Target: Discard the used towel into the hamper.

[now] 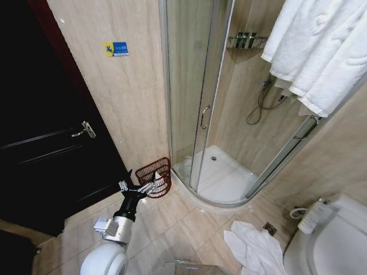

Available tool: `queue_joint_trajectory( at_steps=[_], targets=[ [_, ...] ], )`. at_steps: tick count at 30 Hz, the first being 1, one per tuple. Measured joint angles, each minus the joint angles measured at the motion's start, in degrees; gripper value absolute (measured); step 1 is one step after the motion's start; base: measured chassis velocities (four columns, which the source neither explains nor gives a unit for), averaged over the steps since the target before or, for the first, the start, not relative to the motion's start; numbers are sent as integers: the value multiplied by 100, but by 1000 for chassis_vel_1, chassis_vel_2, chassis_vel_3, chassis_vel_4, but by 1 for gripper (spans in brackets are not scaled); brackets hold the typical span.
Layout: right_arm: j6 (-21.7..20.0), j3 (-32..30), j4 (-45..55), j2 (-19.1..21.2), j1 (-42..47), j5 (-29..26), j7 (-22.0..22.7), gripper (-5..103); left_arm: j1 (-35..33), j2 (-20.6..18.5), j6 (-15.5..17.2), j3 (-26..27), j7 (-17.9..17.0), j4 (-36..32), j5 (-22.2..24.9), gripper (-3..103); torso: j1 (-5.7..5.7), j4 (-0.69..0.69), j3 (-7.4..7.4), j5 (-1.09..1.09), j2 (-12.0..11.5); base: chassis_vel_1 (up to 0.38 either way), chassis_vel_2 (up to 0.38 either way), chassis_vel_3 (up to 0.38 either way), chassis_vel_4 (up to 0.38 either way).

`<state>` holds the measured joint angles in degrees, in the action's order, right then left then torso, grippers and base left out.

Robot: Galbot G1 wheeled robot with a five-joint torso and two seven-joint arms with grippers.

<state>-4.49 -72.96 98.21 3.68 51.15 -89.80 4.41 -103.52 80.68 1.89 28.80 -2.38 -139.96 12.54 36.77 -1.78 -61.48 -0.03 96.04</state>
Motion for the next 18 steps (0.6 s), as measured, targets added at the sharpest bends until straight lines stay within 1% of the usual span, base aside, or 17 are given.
queue_joint_trajectory(
  at_steps=[2,3,6,8,9,10,12,15,16,18],
  targets=[
    [29,-64,-206,233,126,-26,-3,100,0,0,0,0,0,0,0,100,0,-2,0,2,0,0,0,0,0],
    [29,-64,-206,233,126,-26,-3,100,0,0,0,0,0,0,0,100,0,-2,0,2,0,0,0,0,0],
    [58,-182,-388,496,266,-32,2,100,0,0,0,0,0,0,0,100,0,-2,-1,4,-1,0,0,0,0],
    [74,-249,-424,554,306,-17,3,100,0,0,-1,0,0,0,0,100,1,-2,-1,3,-1,0,0,0,0],
    [91,-330,-465,579,329,52,3,100,0,1,0,0,0,0,0,100,1,-3,-1,-1,0,0,0,0,0],
    [94,-366,-484,557,314,183,-6,100,0,0,0,0,0,0,0,100,0,-2,0,-1,0,0,0,0,0],
    [94,-369,-489,534,301,249,-13,100,0,0,0,0,0,0,0,100,0,-2,0,-2,0,0,0,0,0],
    [103,-301,-586,133,190,1080,-145,100,0,0,0,0,0,0,0,100,0,0,0,8,0,0,0,0,0],
    [103,-301,-586,133,190,1080,-145,100,0,0,0,0,0,0,0,100,0,0,0,8,0,0,0,0,0],
    [187,-238,-642,-50,192,1396,-149,100,0,0,0,0,0,0,0,100,0,0,0,9,-1,0,0,0,0]
  ],
)
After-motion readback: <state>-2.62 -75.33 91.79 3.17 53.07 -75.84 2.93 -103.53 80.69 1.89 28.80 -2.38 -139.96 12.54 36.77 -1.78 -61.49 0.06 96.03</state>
